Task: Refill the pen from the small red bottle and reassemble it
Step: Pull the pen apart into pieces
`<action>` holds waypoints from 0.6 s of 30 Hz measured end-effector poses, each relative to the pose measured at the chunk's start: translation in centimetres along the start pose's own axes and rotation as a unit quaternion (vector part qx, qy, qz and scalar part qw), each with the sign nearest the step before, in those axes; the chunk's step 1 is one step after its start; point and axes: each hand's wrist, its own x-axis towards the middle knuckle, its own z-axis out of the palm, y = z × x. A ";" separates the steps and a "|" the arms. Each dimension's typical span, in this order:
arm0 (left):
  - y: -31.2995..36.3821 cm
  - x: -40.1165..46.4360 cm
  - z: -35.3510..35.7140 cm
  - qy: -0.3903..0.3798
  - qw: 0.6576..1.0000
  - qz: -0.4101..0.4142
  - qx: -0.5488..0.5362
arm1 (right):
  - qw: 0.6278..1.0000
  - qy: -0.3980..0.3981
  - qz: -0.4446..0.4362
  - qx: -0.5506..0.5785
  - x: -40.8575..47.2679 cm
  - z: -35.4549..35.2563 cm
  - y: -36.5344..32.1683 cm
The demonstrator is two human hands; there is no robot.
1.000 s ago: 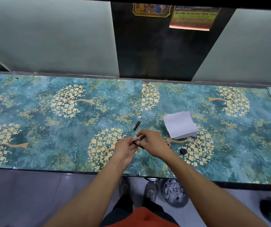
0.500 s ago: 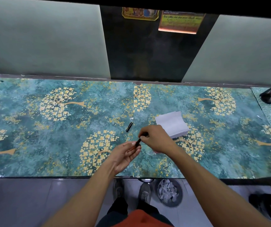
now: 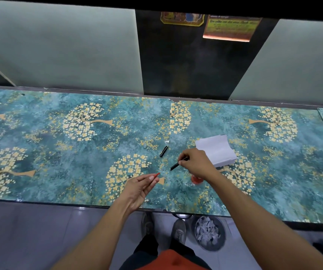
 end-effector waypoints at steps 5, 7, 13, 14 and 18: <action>-0.1 -0.6 -0.6 0.025 0.999 0.020 0.006 | 0.984 -0.084 -0.012 -0.157 1.4 3.5 -0.6; 0.0 -0.8 -0.7 0.024 0.999 0.024 0.014 | 0.977 -0.064 -0.012 -0.203 1.5 4.2 -0.9; -0.4 -0.8 0.6 0.027 0.999 0.036 0.025 | 0.998 -0.057 -0.027 0.022 0.1 3.6 -1.4; -0.6 -0.8 1.3 0.021 0.999 0.035 0.026 | 0.995 -0.079 -0.020 0.065 -0.4 3.3 -1.5; -1.5 -0.6 4.2 -0.022 0.997 0.027 0.065 | 0.992 -0.062 -0.026 0.102 -1.7 2.7 -0.5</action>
